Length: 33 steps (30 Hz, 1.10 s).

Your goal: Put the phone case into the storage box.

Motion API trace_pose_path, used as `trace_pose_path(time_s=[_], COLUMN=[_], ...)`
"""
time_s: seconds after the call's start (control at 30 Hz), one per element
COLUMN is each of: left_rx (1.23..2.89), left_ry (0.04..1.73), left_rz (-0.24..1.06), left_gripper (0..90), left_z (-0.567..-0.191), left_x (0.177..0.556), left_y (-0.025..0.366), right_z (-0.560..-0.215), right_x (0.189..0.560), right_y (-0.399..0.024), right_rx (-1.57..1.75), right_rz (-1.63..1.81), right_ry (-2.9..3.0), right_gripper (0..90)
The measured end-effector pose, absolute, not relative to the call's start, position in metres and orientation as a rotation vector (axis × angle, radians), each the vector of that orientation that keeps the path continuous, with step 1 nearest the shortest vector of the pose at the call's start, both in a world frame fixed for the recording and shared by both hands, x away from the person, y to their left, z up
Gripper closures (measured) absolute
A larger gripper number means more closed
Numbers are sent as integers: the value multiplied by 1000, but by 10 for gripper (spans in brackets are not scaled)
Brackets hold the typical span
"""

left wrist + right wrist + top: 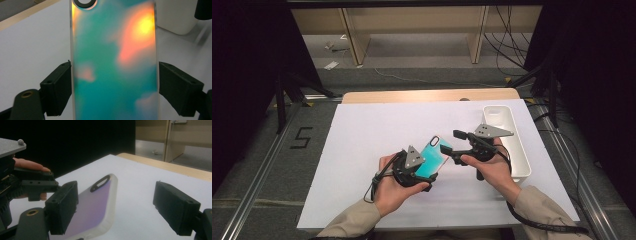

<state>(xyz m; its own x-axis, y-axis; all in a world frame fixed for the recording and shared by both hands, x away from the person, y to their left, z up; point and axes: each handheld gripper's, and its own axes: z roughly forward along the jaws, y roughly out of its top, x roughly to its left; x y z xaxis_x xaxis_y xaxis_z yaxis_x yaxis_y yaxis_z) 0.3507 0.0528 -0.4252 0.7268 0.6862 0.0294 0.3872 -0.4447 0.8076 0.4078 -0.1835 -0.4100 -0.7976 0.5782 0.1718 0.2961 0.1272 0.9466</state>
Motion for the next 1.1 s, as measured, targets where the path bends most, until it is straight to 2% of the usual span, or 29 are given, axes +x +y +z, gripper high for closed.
trace_pose_path(time_s=[0.83, 1.1], left_rx=[2098, 2101], left_ry=[772, 770], left_rz=[437, 441], left_gripper=[171, 171], left_z=[-427, -427], left_x=[349, 349], left_y=[40, 40], right_z=[-416, -417], right_x=[415, 415], right_y=[-172, -170], right_rx=[926, 936], right_rz=[1728, 1734], right_ry=[2182, 2192], right_gripper=[312, 376])
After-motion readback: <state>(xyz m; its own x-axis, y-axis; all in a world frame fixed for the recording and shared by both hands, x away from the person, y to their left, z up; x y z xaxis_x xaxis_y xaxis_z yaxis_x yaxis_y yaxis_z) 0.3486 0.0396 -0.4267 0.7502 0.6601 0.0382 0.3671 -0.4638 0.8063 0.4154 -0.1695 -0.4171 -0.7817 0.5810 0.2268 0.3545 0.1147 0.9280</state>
